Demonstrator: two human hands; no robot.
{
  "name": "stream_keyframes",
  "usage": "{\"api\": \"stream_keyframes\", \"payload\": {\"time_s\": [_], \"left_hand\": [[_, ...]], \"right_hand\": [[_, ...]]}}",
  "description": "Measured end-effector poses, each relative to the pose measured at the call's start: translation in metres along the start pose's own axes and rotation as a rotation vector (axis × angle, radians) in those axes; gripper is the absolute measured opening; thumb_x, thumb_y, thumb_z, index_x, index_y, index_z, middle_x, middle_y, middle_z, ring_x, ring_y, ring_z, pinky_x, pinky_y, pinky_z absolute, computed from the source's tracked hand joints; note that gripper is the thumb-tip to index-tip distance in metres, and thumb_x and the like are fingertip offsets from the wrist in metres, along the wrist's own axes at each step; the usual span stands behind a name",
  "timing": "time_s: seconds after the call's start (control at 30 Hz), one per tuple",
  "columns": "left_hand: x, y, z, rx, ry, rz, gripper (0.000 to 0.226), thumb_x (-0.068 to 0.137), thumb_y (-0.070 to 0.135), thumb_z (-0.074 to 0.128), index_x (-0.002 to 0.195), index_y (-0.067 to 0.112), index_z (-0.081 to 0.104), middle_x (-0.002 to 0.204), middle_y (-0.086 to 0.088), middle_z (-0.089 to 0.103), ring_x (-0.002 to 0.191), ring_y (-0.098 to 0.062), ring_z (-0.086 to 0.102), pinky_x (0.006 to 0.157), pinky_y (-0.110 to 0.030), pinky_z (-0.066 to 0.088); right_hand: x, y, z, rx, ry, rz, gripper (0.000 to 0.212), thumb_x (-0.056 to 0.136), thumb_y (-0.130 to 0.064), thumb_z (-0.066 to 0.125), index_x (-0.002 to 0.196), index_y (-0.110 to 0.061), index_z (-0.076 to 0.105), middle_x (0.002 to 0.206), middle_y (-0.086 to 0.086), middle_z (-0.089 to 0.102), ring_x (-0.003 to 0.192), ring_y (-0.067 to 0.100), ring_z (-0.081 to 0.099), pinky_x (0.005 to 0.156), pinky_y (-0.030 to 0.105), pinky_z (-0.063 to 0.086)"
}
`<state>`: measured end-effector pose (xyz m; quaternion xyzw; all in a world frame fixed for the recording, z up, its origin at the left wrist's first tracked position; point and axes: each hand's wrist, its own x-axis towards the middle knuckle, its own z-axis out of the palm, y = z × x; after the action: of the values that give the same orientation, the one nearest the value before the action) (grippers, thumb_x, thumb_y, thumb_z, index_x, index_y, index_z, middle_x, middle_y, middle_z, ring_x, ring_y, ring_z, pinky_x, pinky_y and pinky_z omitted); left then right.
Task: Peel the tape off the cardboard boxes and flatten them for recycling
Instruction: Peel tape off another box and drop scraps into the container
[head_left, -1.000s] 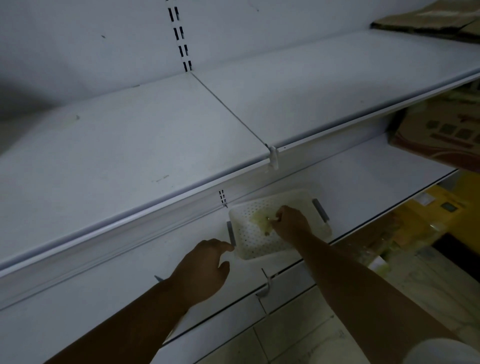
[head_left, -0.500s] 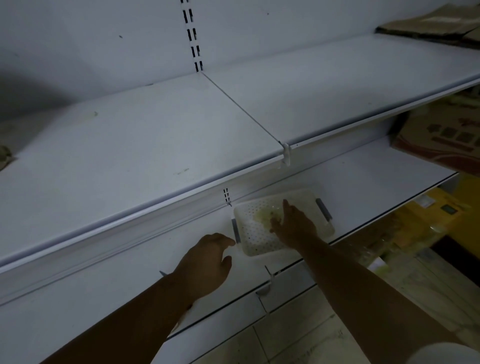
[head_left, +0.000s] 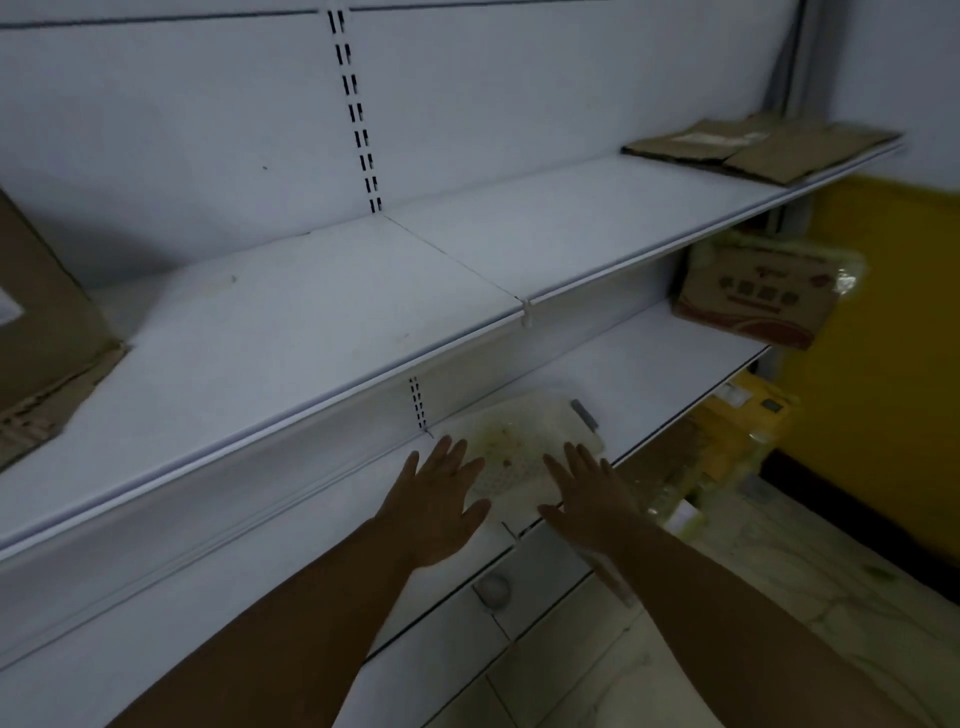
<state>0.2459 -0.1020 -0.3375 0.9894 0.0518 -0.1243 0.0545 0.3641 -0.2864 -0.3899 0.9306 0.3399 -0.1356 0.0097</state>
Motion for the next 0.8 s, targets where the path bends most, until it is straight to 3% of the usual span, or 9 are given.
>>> {"api": "stream_keyframes", "payload": {"time_s": [0.13,0.23,0.4,0.47,0.57,0.8], "left_hand": [[-0.033,0.012,-0.012,-0.009,0.016,0.114,0.060,0.101,0.047,0.024,0.152,0.022,0.005,0.160,-0.003,-0.008,0.146,-0.015,-0.014,0.116,-0.036,-0.010],[-0.061,0.026,-0.038,-0.049,0.038,0.248,0.059,0.101,0.044,0.028,0.152,0.021,0.008,0.160,0.000,-0.004,0.146,-0.011,-0.009,0.116,-0.031,-0.007],[-0.109,0.051,-0.125,0.026,0.259,0.458,0.057,0.100,0.044,0.034,0.151,0.025,0.017,0.160,0.006,0.004,0.145,-0.007,-0.005,0.113,-0.024,-0.003],[-0.123,0.046,-0.171,0.088,0.375,0.458,0.056,0.100,0.045,0.033,0.150,0.025,0.018,0.160,0.004,0.004,0.146,-0.009,-0.005,0.114,-0.026,-0.004],[-0.145,0.020,-0.239,0.201,0.492,0.365,0.055,0.100,0.045,0.028,0.150,0.023,0.020,0.160,0.000,0.005,0.147,-0.013,-0.004,0.118,-0.032,0.002],[-0.232,-0.069,-0.342,0.206,0.612,0.016,0.054,0.100,0.047,0.027,0.148,0.023,0.030,0.159,0.001,0.014,0.147,-0.016,0.001,0.117,-0.039,0.008]], "right_hand": [[-0.053,-0.010,-0.016,-0.062,0.028,0.038,0.075,0.092,-0.064,0.015,0.152,-0.021,0.001,0.159,0.012,-0.005,0.147,0.027,-0.004,0.117,0.043,0.003],[-0.091,-0.017,-0.039,-0.022,0.046,-0.015,0.119,0.055,-0.086,-0.023,0.151,-0.024,0.011,0.159,0.009,0.001,0.147,0.024,0.001,0.119,0.042,0.007],[-0.151,-0.027,-0.119,-0.043,0.148,-0.010,0.105,0.062,-0.080,-0.007,0.151,-0.027,0.010,0.159,0.001,-0.001,0.147,0.017,-0.002,0.117,0.038,0.000],[-0.163,-0.036,-0.155,-0.105,0.205,-0.017,0.087,0.078,-0.073,0.002,0.151,-0.026,0.010,0.160,0.003,0.002,0.147,0.016,-0.001,0.117,0.036,0.000],[-0.169,-0.064,-0.207,-0.191,0.291,-0.071,0.065,0.096,-0.056,0.025,0.151,-0.025,0.010,0.160,0.002,0.002,0.147,0.016,-0.001,0.117,0.036,0.001],[-0.142,-0.187,-0.304,-0.217,0.497,-0.337,0.063,0.097,-0.055,0.027,0.151,-0.029,0.010,0.160,0.002,0.002,0.147,0.016,0.000,0.118,0.034,0.003]]}}
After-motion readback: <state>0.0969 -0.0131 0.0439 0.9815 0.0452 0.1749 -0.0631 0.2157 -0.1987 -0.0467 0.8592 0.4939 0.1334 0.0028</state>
